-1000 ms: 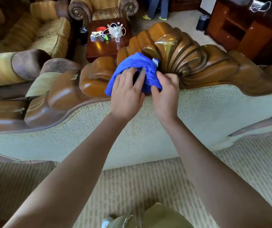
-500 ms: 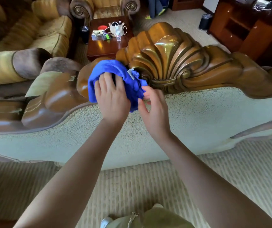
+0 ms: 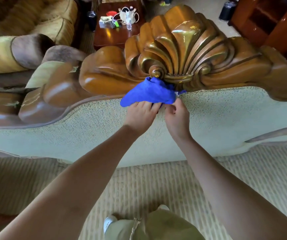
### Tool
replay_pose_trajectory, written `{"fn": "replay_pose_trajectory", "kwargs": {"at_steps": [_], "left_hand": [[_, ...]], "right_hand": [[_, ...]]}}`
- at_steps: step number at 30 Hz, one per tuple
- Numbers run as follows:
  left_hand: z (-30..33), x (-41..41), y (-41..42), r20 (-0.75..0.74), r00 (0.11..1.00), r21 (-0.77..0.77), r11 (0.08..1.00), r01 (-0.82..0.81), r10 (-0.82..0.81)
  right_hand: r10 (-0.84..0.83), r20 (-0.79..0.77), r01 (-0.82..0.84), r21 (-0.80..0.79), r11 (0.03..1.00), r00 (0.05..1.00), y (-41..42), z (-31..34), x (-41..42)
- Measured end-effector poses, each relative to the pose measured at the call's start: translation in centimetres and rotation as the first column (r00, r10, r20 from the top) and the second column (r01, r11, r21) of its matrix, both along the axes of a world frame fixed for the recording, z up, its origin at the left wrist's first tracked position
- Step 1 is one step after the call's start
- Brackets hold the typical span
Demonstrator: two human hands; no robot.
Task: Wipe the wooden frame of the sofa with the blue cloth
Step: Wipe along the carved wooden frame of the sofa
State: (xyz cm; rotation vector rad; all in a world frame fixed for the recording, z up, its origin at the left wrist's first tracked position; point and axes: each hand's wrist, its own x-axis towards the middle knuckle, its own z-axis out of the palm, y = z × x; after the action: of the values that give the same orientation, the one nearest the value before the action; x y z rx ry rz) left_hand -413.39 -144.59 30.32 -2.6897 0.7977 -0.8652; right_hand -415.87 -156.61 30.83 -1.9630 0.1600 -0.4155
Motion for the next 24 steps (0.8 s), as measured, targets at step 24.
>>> {"fn": "replay_pose_trajectory", "kwargs": {"at_steps": [24], "left_hand": [[3.1,-3.4,13.6,0.103,0.989,-0.033,0.993,0.111,-0.107]], "right_hand": [[-0.035,0.131,0.039,-0.03,0.999,0.991,9.4,1.6,0.1]]}}
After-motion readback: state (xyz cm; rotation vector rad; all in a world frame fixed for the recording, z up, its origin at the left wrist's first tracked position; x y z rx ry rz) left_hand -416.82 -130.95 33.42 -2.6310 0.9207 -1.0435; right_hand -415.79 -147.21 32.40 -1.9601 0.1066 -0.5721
